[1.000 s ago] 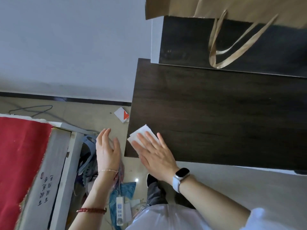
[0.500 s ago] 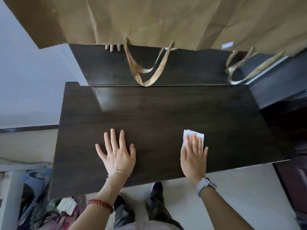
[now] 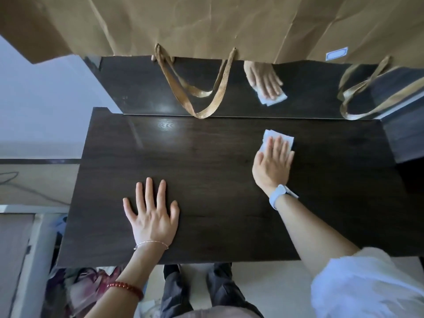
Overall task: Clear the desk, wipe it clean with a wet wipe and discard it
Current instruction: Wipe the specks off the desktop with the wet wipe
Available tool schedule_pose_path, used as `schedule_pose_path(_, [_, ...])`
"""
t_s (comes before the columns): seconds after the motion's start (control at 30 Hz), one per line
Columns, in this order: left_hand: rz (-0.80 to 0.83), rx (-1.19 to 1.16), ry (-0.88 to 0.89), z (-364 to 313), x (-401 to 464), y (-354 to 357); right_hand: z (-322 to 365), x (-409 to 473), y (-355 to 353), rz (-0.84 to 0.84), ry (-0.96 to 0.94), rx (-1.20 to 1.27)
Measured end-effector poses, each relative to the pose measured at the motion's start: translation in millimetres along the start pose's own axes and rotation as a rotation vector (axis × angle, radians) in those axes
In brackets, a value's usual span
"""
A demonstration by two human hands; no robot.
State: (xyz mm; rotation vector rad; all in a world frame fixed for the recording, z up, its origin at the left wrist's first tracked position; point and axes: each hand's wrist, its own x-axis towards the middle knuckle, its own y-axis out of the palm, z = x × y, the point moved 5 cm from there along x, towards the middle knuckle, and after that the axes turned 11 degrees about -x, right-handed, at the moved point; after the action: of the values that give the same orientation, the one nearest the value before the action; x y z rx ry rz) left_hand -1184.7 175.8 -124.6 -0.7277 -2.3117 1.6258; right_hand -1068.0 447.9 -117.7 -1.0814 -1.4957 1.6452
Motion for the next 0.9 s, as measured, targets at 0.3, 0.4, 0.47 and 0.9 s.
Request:
schedule_pose_path(0.3, [-0.234, -0.454, -0.090, 69, -18, -55, 179, -108, 17, 0.053, -0.598, 0.026])
schedule_pose_path(0.4, [-0.214, -0.313, -0.196, 125, -37, -68, 227, -156, 21, 0.075, -0.719, 0.039])
schedule_pose_path(0.47, [-0.143, -0.299, -0.237, 152, -43, -70, 248, -189, 27, 0.091, -0.796, 0.010])
schedule_pose_path(0.9, [0.059, -0.258, -0.187, 156, -48, -67, 128, -268, 41, 0.084, -0.779, -0.058])
